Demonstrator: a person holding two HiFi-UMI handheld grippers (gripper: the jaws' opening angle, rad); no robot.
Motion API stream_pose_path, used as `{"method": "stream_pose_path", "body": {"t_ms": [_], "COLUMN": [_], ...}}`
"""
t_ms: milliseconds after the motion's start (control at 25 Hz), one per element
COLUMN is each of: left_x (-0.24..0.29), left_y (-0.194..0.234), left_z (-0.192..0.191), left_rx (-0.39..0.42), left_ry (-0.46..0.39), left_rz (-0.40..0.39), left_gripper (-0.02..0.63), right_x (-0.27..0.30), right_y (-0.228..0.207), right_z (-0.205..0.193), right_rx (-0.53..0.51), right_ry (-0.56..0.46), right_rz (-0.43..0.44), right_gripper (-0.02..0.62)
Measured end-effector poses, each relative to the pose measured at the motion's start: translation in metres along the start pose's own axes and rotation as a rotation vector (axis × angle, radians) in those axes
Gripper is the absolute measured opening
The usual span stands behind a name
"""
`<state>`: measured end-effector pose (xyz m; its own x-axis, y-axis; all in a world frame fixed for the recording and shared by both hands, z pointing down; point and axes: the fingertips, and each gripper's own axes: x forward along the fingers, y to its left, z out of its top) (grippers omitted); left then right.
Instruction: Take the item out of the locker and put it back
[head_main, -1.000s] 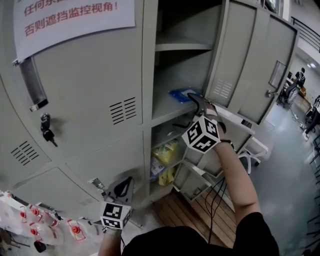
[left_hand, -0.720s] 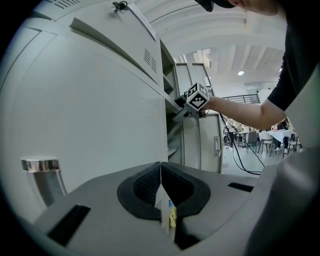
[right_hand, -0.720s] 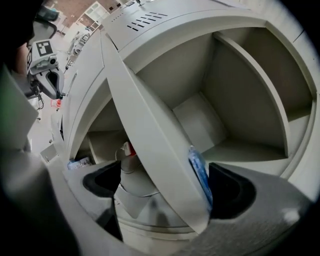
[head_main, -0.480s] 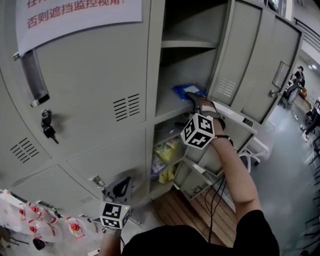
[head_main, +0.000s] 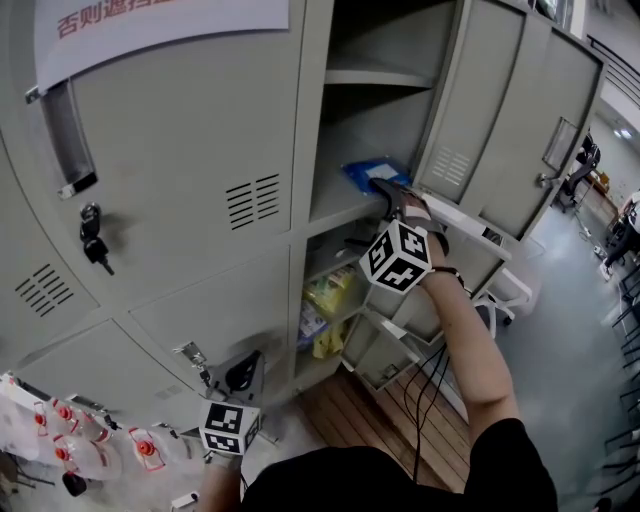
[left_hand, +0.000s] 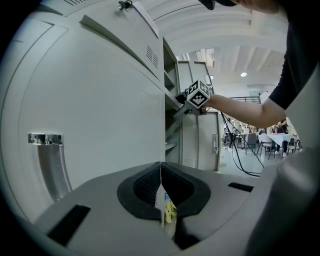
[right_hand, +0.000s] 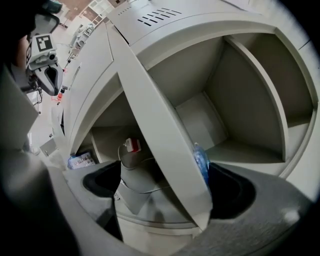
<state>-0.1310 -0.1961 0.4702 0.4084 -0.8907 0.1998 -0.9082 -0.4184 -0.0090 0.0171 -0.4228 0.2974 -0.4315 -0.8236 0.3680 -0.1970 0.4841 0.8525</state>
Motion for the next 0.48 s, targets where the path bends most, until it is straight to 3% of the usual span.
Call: {"method": "stream_pose_path", "body": {"t_ms": [160,280,480], "left_x": [0.0,0.001,0.001], "left_y": [-0.004,-0.009,-0.015], "left_z": [-0.002,-0.002,0.0], "left_rx": [0.001,0.003,0.007], "left_ry": [0.002,0.006,-0.01], "left_rz": [-0.007,-0.019,-0.033], "left_gripper": [0.008,0.008,0.008], "right_x": [-0.01,-0.018,-0.029], "right_y": [0.002,-0.002,-0.006], "right_z": [0.007,0.01,0.013], "right_rx": [0.013,0.016,0.015], "right_ry": [-0.026,-0.037,-0.049], "right_rz": [-0.009,-0.041,-0.074], "right_gripper": [0.534,0.452,0.377]}}
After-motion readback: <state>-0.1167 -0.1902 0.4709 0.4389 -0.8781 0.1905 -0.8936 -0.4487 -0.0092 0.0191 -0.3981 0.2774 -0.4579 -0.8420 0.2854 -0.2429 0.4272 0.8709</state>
